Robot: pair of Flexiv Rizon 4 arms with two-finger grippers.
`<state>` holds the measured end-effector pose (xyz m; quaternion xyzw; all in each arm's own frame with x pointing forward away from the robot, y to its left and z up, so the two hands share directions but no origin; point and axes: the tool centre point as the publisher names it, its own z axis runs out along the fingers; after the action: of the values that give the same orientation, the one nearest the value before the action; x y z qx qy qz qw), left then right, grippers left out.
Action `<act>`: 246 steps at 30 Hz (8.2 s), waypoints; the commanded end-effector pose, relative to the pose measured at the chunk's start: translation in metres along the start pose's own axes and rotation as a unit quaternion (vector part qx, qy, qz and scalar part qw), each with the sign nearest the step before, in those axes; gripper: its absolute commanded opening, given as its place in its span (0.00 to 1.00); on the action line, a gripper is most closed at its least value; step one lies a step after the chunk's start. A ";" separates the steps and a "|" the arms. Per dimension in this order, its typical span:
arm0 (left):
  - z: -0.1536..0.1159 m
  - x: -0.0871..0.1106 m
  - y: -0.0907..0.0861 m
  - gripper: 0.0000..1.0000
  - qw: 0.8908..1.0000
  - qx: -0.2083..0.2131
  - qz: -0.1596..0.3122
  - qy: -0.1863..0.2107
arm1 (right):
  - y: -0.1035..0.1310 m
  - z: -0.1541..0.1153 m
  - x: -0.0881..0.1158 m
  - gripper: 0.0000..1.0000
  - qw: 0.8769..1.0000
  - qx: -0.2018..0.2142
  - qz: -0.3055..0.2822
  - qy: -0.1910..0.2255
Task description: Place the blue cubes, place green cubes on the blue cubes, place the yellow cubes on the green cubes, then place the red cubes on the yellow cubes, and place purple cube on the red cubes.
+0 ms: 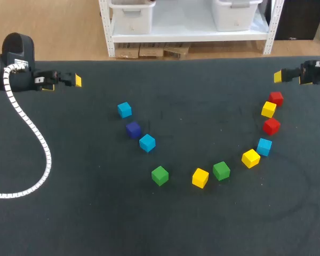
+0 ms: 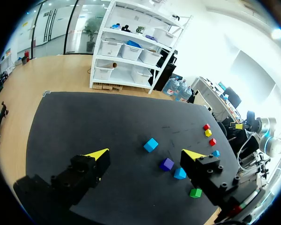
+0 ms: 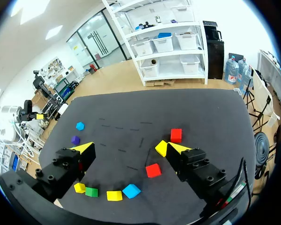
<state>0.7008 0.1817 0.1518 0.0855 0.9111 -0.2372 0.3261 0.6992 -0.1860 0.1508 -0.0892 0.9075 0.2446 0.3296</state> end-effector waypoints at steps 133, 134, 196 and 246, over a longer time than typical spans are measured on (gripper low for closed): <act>0.000 0.001 0.002 1.00 1.000 0.004 0.001 -0.002 | -0.018 0.001 0.110 1.00 0.890 0.045 -0.298 0.342; 0.000 0.001 0.002 1.00 1.000 0.004 0.001 -0.002 | -0.021 -0.002 0.111 1.00 0.888 0.030 -0.302 0.345; 0.000 0.001 0.002 1.00 1.000 0.004 0.001 -0.002 | -0.022 0.073 0.151 0.41 0.791 -0.046 -0.428 0.434; 0.000 0.001 0.002 1.00 1.000 0.004 0.001 -0.002 | 0.051 0.120 0.059 0.00 0.709 -0.121 -0.554 0.419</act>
<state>0.7008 0.1816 0.1518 0.0854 0.9111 -0.2372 0.3261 0.6967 -0.0888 0.0570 -0.7073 0.7046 0.0557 -0.0085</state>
